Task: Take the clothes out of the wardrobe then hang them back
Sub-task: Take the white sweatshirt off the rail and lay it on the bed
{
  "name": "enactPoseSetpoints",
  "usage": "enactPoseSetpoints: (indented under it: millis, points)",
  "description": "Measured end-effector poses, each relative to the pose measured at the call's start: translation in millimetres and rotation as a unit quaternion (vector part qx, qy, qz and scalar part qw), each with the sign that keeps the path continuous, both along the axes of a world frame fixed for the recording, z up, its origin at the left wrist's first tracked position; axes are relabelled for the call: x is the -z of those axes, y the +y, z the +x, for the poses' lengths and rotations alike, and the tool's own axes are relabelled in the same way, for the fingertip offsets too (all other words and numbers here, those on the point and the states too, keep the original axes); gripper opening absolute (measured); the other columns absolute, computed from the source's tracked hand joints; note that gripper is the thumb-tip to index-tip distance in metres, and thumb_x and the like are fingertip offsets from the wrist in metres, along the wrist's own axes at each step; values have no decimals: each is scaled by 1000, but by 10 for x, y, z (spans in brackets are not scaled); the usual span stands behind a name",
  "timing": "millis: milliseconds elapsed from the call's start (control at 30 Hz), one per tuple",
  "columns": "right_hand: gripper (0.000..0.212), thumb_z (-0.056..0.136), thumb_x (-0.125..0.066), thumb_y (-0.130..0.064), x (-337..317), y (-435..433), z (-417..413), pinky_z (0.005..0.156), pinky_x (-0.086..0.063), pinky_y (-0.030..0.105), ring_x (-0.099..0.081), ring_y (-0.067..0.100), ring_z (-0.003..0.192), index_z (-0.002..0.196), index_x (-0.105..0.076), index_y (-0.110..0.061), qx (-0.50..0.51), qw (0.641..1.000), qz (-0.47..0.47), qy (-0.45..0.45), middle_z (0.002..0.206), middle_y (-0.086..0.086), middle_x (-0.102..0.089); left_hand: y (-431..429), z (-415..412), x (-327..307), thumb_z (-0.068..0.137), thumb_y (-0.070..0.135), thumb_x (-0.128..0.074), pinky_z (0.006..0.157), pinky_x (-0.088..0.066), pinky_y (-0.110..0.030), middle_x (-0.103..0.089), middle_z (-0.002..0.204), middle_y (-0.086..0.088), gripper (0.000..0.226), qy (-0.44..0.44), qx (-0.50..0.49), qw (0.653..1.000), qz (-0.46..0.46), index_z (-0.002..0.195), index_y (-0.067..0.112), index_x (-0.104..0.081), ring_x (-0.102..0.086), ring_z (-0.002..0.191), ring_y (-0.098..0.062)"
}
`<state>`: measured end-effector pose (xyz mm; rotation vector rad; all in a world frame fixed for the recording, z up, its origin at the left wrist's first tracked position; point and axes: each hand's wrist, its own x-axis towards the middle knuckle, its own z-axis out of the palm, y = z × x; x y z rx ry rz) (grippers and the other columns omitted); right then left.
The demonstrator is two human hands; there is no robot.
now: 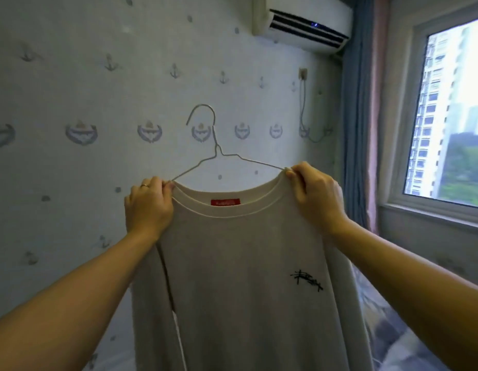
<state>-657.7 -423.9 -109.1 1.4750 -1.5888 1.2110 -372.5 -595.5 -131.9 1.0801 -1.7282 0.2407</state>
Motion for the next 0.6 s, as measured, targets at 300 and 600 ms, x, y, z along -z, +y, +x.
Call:
enactPoseSetpoints:
  millis: [300,600]
  points:
    - [31,99,-45,-44,1136,-589,-309,70,-54,46,-63,17,77,100,-64,-19,-5,988,90,-129,87,-5,-68,-1223,-811,974,104,30,-44,79,-37,-47,-60,100,-22,30,-32,77,995,54,96,5,-58,-52,95,-42]
    - [11,100,-53,-29,1974,-1229,-538,69,-45,12,-61,1,76,96,-64,-27,-14,947,193,-258,80,-15,-63,-2388,-1463,1726,102,38,-41,80,-37,-48,-61,105,-19,34,-140,147,975,86,101,11,-62,-54,97,-43]
